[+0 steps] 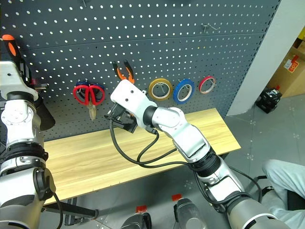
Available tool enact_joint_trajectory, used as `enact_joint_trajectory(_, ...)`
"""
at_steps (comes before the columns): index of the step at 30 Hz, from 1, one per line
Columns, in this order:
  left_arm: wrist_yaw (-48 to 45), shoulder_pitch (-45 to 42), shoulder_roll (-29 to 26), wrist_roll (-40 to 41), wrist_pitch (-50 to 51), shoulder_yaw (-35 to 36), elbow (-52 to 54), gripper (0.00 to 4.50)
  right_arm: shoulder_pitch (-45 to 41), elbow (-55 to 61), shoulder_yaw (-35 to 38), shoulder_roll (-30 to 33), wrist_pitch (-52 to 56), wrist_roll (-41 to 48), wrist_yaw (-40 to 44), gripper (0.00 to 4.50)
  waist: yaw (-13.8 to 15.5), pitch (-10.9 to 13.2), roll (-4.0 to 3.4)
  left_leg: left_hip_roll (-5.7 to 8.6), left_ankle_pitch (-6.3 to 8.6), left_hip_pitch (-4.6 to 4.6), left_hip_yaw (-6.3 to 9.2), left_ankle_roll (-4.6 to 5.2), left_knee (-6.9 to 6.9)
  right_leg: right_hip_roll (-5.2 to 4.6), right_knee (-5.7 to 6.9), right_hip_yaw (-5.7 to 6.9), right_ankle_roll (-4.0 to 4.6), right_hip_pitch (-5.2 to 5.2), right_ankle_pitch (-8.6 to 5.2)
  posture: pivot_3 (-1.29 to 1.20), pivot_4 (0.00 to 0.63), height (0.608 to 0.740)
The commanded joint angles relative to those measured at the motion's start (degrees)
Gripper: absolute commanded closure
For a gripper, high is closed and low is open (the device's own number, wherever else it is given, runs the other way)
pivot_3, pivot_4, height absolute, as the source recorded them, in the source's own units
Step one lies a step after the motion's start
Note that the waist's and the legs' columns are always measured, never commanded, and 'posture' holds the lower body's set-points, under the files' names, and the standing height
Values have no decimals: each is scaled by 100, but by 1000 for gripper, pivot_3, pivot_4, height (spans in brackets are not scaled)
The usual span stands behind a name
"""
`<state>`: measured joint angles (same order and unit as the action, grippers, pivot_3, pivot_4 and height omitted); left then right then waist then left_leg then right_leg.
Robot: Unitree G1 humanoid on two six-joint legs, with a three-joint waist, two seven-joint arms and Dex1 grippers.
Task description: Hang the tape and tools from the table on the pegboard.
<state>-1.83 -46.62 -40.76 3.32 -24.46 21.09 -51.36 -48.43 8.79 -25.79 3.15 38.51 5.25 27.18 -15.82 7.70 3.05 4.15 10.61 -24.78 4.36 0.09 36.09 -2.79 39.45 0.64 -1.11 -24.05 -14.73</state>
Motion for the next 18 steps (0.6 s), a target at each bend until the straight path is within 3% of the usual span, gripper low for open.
enact_joint_trajectory(1, 43, 49, -200, 132, -33, 157, 598, 3988, -72, 150, 134, -81, -34, -29, -28, 0, 1, 0, 0, 0, 0, 0, 0, 0, 0, 0, 0, 1, 0, 0, 0, -256, 85, 740)
enact_joint_trajectory(13, 346, 479, -173, 86, 143, 238, 290, 3988, -72, 212, 170, -169, -10, 39, 0, 0, 4, -5, 0, 1, -4, 2, 0, 0, 5, 0, 12, 0, 0, 0, 0, -260, 85, 740)
enact_joint_trajectory(18, 332, 476, -104, 206, 53, 279, 214, 2500, -67, 216, 170, -183, -15, 51, -7, 0, 1, -8, 1, 4, -4, 2, 0, 1, 6, -3, 13, 0, 0, 0, 0, -265, 83, 740)
